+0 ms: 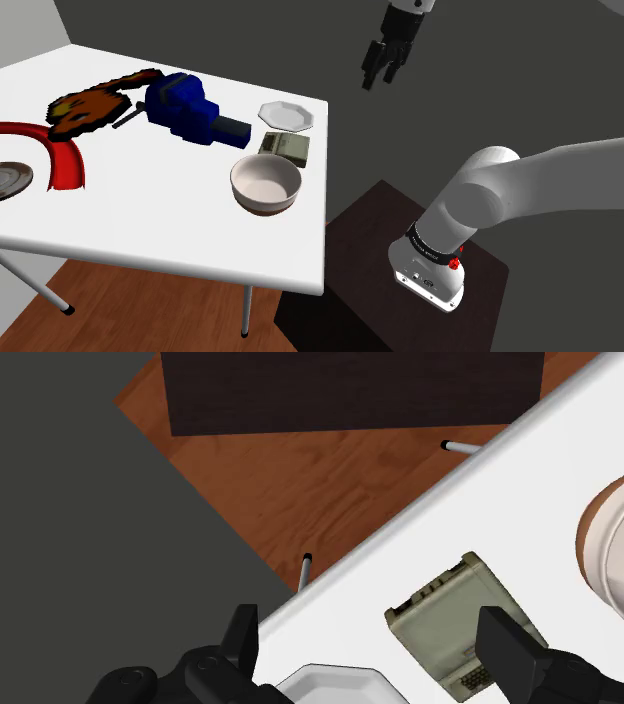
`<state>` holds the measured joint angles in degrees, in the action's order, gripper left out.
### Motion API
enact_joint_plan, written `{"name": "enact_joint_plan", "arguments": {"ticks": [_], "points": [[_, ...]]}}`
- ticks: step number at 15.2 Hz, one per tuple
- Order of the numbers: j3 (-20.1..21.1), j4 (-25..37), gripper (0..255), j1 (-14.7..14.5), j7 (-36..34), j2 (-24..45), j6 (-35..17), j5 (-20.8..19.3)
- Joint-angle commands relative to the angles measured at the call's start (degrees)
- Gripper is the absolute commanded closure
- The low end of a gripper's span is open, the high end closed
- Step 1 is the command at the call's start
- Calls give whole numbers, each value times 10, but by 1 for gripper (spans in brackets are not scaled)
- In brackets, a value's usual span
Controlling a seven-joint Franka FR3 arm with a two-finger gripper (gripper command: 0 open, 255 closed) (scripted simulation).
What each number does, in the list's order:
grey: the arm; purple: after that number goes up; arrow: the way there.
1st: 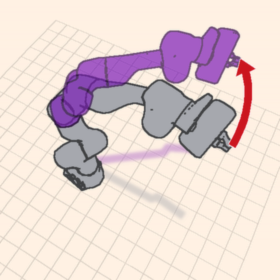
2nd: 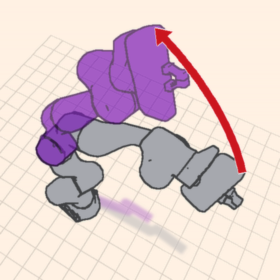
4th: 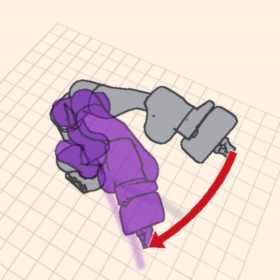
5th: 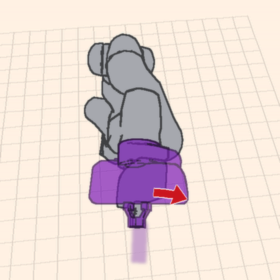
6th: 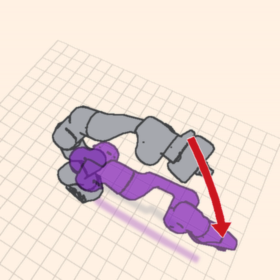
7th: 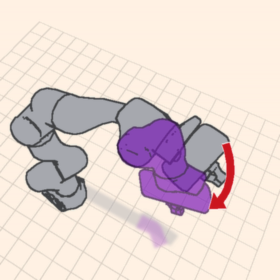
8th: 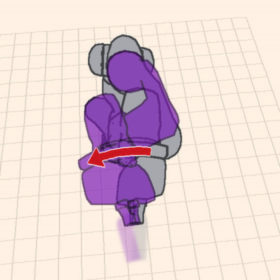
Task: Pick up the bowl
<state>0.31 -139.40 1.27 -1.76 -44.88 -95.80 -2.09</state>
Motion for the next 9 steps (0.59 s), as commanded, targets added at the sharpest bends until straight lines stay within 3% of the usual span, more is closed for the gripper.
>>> {"name": "enact_joint_plan", "arguments": {"ticks": [1,9], "points": [[0,0,0,0,0,0,0,0],[53,-79,0,-43,-64,29,-109,80]]}}
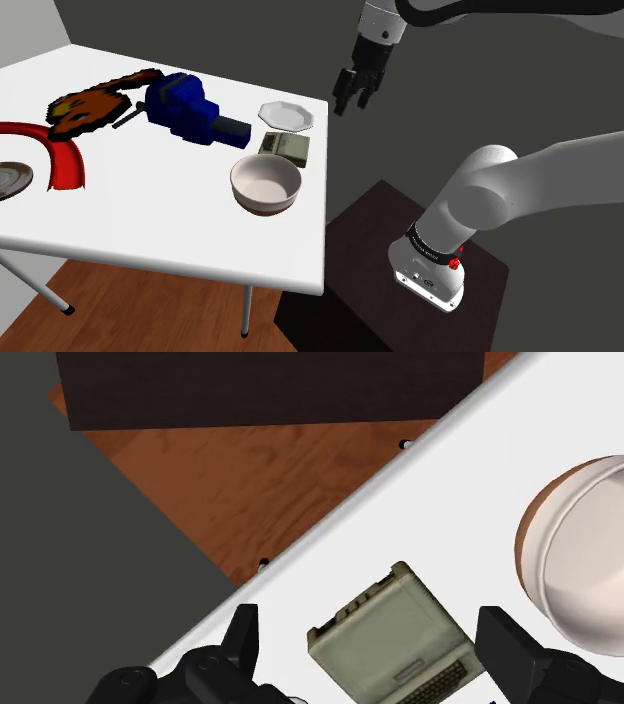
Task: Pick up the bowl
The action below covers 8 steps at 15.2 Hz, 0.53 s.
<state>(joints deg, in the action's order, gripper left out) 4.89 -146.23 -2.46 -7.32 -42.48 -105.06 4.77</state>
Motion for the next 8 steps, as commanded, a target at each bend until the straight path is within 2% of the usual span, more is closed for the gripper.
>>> {"name": "enact_joint_plan", "arguments": {"ticks": [1,8], "points": [[14,-18,0,-12,-16,12,-32,22],[67,-48,0,-57,-62,83,-147,94]]}}
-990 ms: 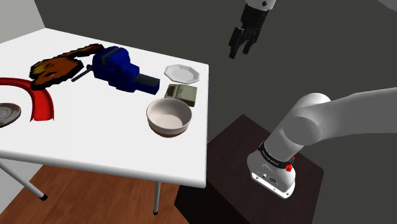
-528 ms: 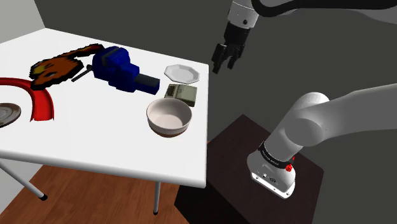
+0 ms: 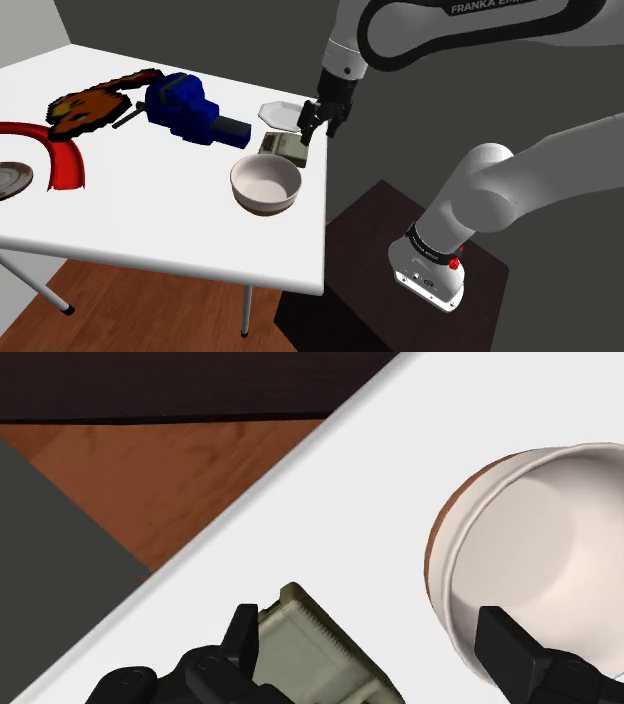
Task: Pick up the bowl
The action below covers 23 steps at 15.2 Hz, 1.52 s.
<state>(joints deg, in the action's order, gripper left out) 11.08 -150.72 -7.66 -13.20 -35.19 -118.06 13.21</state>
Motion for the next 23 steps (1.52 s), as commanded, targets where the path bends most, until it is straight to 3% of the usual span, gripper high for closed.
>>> {"name": "enact_joint_plan", "arguments": {"ticks": [1,5,15,16,23], "points": [[13,-4,0,-11,-10,24,-34,19],[44,-2,0,-36,-31,85,-104,57],[53,-32,0,-40,-21,129,-178,70],[53,-32,255,-41,-22,128,-177,70],[53,-32,255,-41,-22,127,-177,70]]}}
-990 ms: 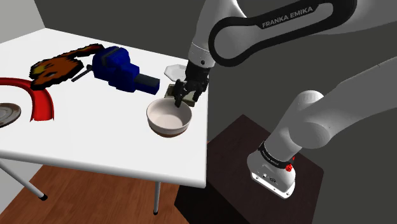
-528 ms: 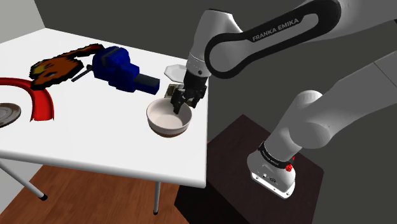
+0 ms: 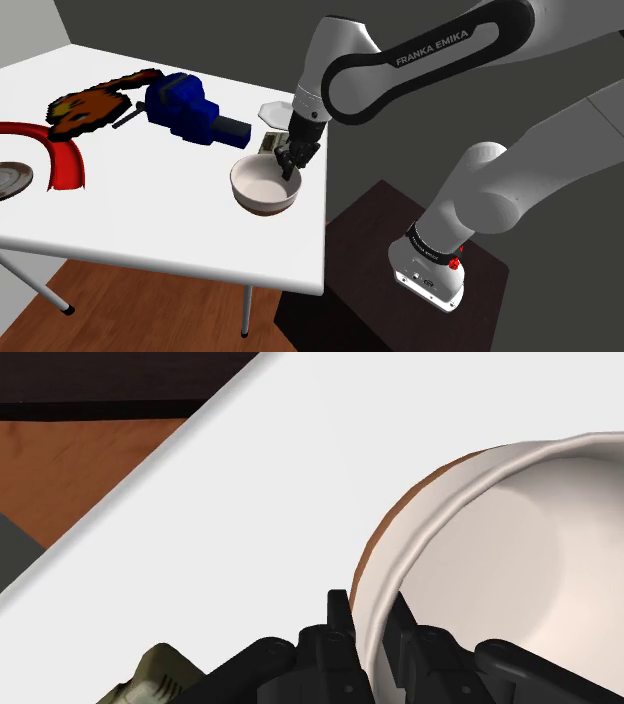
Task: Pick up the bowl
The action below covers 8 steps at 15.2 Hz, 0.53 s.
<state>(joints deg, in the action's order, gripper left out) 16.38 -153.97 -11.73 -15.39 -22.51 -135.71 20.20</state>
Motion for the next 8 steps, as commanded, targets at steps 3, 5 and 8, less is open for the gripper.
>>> {"name": "enact_joint_plan", "arguments": {"ticks": [3,5,8], "points": [[-1,4,255,1,-1,-4,8,-2],[-3,12,255,2,-4,-16,27,-5],[-6,24,255,3,-8,-31,55,-9]]}}
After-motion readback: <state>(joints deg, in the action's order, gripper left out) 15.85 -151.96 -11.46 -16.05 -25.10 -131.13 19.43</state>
